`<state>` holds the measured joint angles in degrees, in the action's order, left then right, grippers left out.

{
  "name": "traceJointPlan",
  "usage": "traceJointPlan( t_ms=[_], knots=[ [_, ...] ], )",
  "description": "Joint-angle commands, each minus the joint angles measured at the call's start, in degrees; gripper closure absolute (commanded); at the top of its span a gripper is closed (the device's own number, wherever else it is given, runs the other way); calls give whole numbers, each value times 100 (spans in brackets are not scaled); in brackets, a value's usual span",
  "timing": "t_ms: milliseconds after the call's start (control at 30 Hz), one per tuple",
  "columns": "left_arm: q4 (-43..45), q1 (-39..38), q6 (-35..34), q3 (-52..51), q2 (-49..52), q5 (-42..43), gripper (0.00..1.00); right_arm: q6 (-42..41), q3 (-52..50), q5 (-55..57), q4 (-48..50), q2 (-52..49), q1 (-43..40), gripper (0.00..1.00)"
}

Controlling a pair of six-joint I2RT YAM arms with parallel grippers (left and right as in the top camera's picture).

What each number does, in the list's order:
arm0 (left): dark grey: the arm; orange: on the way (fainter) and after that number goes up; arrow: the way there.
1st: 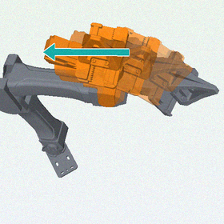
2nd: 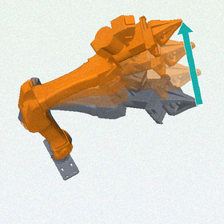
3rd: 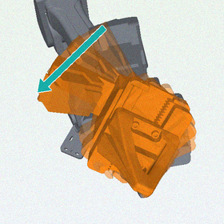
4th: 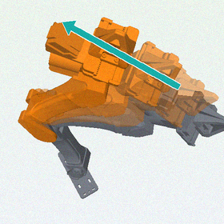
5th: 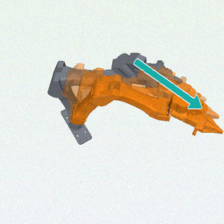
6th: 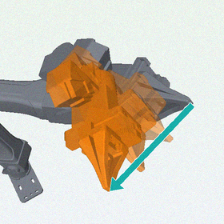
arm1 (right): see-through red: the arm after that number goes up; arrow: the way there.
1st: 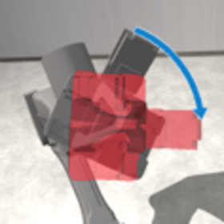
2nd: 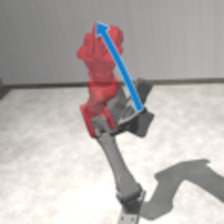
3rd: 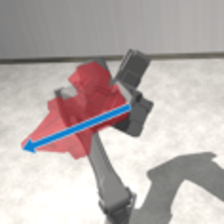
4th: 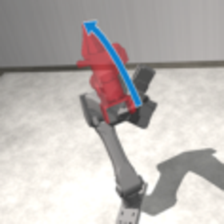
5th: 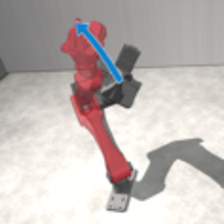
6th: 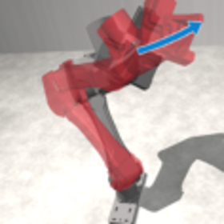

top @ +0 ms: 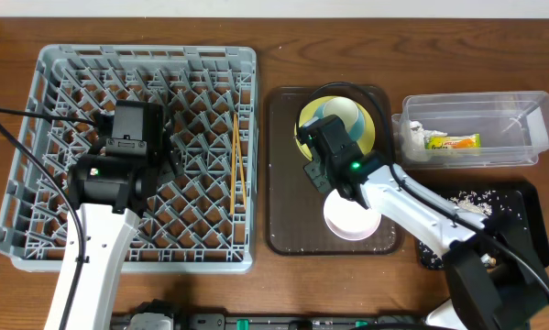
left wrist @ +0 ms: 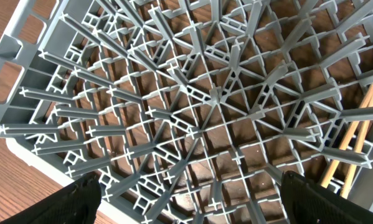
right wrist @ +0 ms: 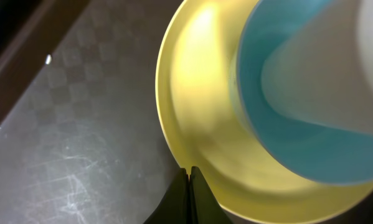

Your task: Sort waste into correct bins and load items into the dishwasher rack

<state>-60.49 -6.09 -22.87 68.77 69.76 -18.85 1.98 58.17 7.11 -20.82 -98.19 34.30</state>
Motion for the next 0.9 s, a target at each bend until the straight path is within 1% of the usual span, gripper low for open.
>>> traceJointPlan(
  t_ms=[0, 267, 500, 700, 800, 867],
  knots=[
    [-31, 24, -33, -31, 11, -116, 7, 46, 15, 177, 59, -278, -66, 99],
    [-31, 24, -33, -31, 11, -116, 7, 46, 15, 433, 269, -688, -72, 96],
    [-31, 24, -33, -31, 11, -116, 7, 44, 17, 466, 240, -693, -55, 98],
    [-31, 24, -33, -31, 11, -116, 7, 44, 22, 461, 111, -588, -48, 97],
    [-31, 24, -33, -31, 11, -116, 7, 44, 22, 352, 37, -479, -46, 94],
    [-31, 24, -33, -31, 11, -116, 7, 44, 22, 61, 24, -415, -48, 92]
  ],
)
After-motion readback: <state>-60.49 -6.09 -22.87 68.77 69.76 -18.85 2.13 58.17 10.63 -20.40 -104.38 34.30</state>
